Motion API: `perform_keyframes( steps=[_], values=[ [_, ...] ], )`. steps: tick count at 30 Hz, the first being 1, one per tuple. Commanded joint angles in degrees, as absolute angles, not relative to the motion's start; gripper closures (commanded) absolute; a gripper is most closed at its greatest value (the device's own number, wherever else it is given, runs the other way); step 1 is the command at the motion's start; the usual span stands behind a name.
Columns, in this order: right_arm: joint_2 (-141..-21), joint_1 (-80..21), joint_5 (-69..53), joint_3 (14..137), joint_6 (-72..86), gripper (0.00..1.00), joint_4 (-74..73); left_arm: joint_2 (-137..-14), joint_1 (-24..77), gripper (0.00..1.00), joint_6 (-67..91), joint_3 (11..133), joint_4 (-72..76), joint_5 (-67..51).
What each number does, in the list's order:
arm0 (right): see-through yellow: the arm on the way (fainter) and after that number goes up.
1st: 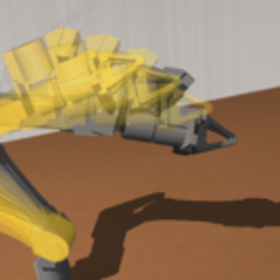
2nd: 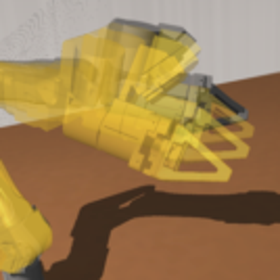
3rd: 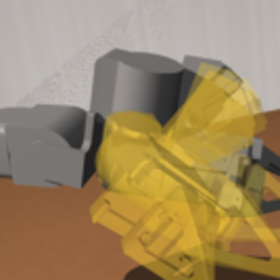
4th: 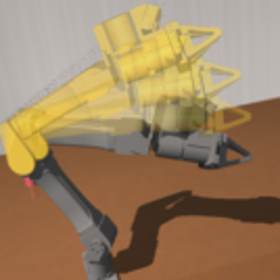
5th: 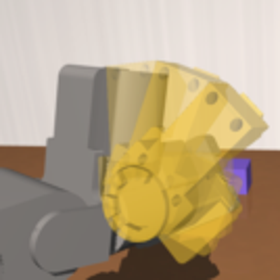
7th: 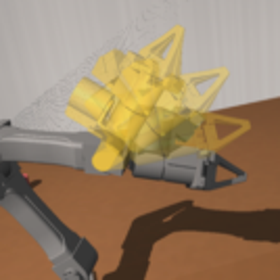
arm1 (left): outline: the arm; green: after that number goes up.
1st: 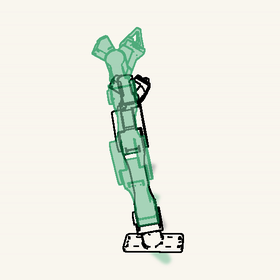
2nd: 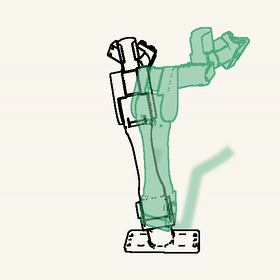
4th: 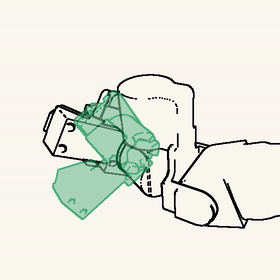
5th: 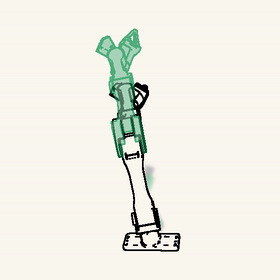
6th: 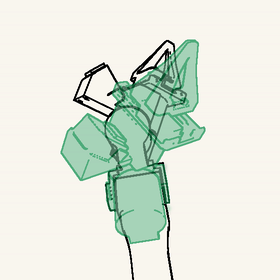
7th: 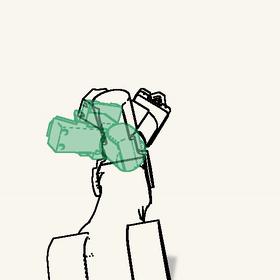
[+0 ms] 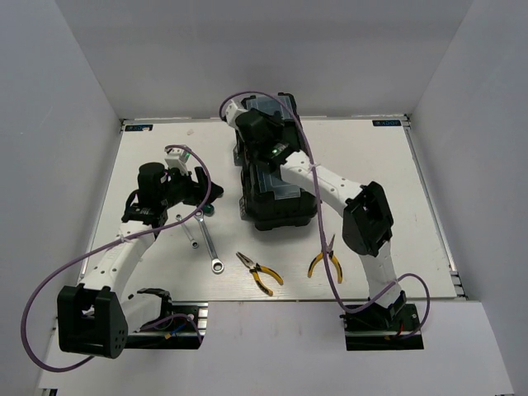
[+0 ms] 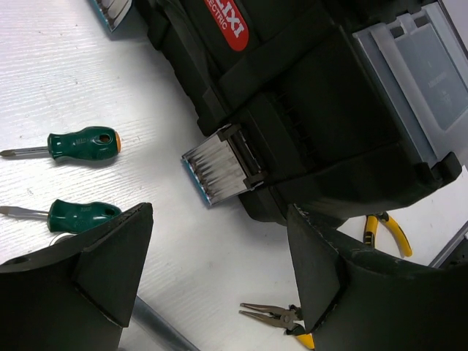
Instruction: Sort the tools into containers
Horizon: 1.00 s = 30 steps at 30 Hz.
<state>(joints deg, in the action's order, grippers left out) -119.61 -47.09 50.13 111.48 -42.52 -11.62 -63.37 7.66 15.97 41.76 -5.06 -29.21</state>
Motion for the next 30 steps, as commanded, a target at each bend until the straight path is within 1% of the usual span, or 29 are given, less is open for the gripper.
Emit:
perform_keyframes(
  steps=[1, 5, 7, 8, 10, 11, 14, 15, 16, 17, 18, 21, 27, 30],
  values=[
    [-119.53, -50.80, 53.34, 110.22, -54.03, 0.89, 4.98, -62.93, 7.65, 0.16, 16.08, 43.68, -4.22, -30.41],
    [-121.38, -52.20, 55.28, 108.81, -60.11, 0.87, 10.54, -62.93, 7.65, 0.16, 16.08, 43.68, -4.22, -29.80],
    [-122.34, -52.56, 55.72, 108.81, -61.43, 0.82, 11.60, -62.93, 7.65, 0.16, 16.08, 43.68, -4.22, -29.79],
    [-122.52, -52.73, 55.72, 108.81, -61.17, 0.75, 11.34, -62.93, 7.65, 0.16, 16.08, 43.68, -4.83, -28.32],
    [-122.61, -52.91, 55.64, 108.90, -59.78, 0.68, 9.77, -61.53, 7.65, 0.16, 16.08, 43.68, -5.44, -27.08],
    [-122.52, -53.26, 55.63, 109.59, -59.16, 0.61, 9.15, -61.52, 7.65, 0.16, 16.08, 43.68, -5.45, -25.68],
    [-121.38, -54.05, 54.41, 111.34, -54.33, 0.52, 2.83, -59.77, 7.65, 0.16, 16.08, 43.68, -5.97, -23.38],
    [-121.20, -54.05, 53.36, 111.97, -49.70, 0.51, 1.07, -58.98, 7.65, 0.16, 16.08, 43.68, -5.98, -22.86],
    [-120.51, -54.49, 52.39, 113.89, -47.74, 0.51, -5.73, -58.97, 7.65, 0.16, 16.08, 43.68, -5.98, -22.33],
    [-120.41, -54.49, 51.25, 116.60, -45.72, 0.48, -8.15, -58.28, 7.12, 0.16, 16.08, 43.16, -5.98, -22.32],
    [-120.15, -54.32, 50.81, 117.85, -41.27, 0.45, -9.91, -57.75, 7.12, 0.16, 16.08, 43.15, -5.98, -22.32],
    [-118.92, -54.32, 50.54, 119.97, -39.21, 0.31, -11.25, -57.74, 7.12, 0.16, 16.08, 42.63, -5.98, -22.32],
    [-116.63, -52.65, 48.08, 119.97, -31.13, 0.31, -18.01, -57.74, 7.12, 0.16, 16.08, 42.63, -5.98, -22.32],
    [-116.81, -51.77, 48.34, 119.97, -28.84, 0.36, -18.80, -57.22, 7.12, 0.16, 16.08, 42.63, -5.98, -22.32]
  ],
)
